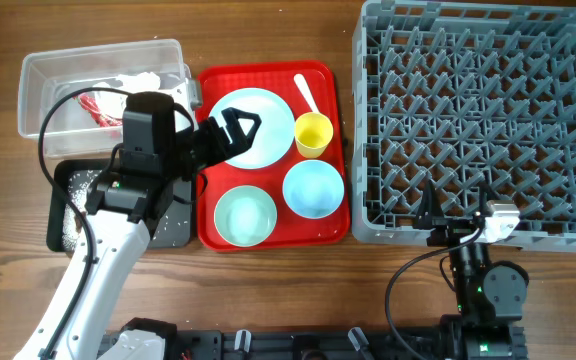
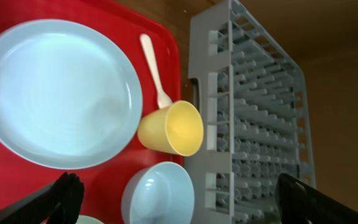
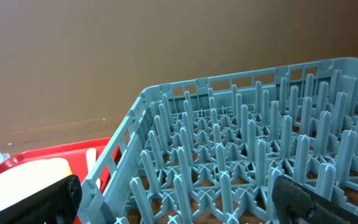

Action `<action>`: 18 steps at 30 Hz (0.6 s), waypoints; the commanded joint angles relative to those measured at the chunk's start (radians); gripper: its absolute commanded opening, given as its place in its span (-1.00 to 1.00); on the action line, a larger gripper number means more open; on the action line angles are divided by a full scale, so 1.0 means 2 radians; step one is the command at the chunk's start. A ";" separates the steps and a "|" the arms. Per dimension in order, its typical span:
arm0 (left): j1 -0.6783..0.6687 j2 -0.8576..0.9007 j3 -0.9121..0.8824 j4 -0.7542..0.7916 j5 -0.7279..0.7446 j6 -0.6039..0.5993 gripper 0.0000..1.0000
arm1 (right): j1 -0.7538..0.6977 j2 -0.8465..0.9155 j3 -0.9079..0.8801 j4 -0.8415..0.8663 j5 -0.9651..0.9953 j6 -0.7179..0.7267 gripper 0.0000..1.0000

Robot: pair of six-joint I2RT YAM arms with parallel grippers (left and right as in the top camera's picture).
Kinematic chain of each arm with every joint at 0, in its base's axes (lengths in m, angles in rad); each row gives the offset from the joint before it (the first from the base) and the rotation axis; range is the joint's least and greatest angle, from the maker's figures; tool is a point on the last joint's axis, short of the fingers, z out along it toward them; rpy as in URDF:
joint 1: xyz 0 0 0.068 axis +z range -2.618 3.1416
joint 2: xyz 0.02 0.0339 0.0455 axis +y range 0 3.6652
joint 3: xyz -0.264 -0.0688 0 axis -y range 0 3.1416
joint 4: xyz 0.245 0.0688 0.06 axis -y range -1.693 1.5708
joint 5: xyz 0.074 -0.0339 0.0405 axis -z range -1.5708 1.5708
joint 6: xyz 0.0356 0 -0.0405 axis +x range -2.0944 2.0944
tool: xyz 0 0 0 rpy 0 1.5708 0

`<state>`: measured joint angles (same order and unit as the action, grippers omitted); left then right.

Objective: Sort waste into correct bins and load items into the dishwasher rack

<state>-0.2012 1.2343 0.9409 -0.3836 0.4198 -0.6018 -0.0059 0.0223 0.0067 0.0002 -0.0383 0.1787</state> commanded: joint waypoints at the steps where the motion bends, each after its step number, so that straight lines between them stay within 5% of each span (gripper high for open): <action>1: -0.001 0.002 0.006 0.009 -0.048 0.009 1.00 | -0.002 -0.002 -0.001 0.001 -0.008 0.004 0.99; 9: -0.001 0.002 0.006 0.022 -0.048 0.009 1.00 | -0.002 -0.002 -0.001 0.001 -0.008 0.004 1.00; 18: -0.002 0.002 0.006 -0.095 -0.048 0.009 0.95 | -0.002 -0.002 -0.001 0.001 -0.008 0.004 0.99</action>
<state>-0.2012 1.2362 0.9417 -0.5442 0.3367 -0.6022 -0.0059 0.0223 0.0067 0.0002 -0.0383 0.1787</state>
